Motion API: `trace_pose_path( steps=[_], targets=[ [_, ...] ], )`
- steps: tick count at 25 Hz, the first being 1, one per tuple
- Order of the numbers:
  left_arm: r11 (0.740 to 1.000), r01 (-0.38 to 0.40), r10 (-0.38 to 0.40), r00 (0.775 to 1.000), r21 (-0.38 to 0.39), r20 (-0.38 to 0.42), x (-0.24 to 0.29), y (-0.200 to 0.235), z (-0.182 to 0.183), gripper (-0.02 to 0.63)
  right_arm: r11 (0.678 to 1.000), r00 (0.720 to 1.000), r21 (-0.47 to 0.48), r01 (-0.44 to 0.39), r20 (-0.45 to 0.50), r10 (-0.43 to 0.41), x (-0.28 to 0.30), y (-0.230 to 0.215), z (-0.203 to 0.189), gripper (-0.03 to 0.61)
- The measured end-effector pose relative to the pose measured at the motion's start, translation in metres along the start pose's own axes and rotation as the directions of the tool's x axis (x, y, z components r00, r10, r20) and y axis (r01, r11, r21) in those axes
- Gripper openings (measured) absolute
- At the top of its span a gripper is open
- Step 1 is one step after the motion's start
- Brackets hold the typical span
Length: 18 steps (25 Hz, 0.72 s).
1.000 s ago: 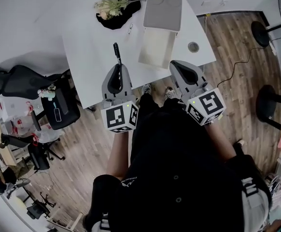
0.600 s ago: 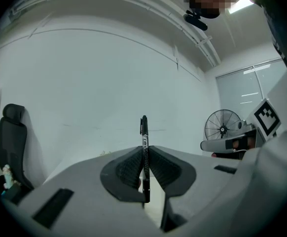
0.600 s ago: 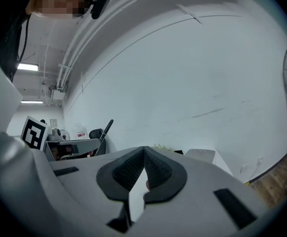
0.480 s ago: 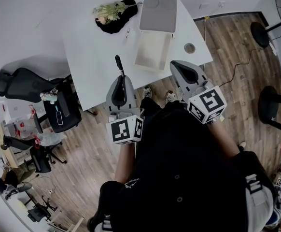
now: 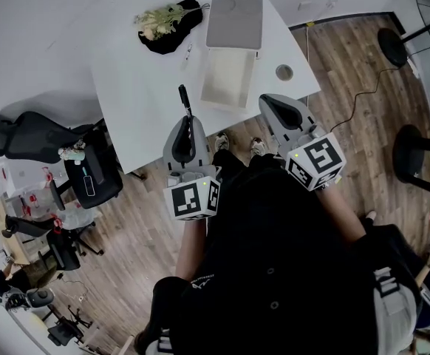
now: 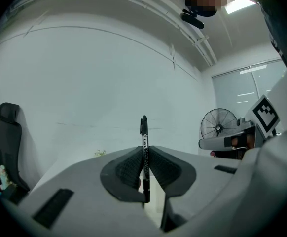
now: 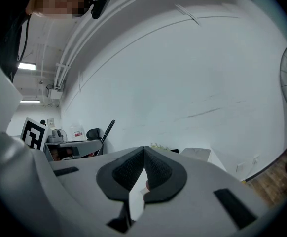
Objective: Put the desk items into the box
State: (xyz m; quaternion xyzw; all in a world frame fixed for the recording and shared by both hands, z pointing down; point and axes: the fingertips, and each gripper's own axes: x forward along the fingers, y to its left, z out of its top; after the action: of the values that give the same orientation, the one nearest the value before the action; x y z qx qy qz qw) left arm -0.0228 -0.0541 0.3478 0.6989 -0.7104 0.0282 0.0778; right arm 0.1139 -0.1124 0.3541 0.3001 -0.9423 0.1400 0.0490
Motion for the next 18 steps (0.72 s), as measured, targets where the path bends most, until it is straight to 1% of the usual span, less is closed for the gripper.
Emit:
trace_pose_path(
  steps=[9,14,18],
  targets=[
    [0.993,0.116,-0.116,0.993,0.010,-0.012,0.028,-0.001,-0.002,0.046,0.994,0.994,0.015,0.112,0.008,-0.112,0.002,-0.013,0.003,-0.002],
    [0.983,0.183,-0.182,0.982,0.026,-0.047,0.050,0.005,-0.006,0.046,0.986,0.986,0.026,0.167,0.017,-0.167,0.009,-0.014,0.008,-0.002],
    [0.972,0.232,-0.227,0.969,0.043,-0.099,0.067,0.011,-0.019,0.046,0.974,0.975,0.039,0.222,0.012,-0.223,0.016,-0.014,0.008,-0.002]
  ],
)
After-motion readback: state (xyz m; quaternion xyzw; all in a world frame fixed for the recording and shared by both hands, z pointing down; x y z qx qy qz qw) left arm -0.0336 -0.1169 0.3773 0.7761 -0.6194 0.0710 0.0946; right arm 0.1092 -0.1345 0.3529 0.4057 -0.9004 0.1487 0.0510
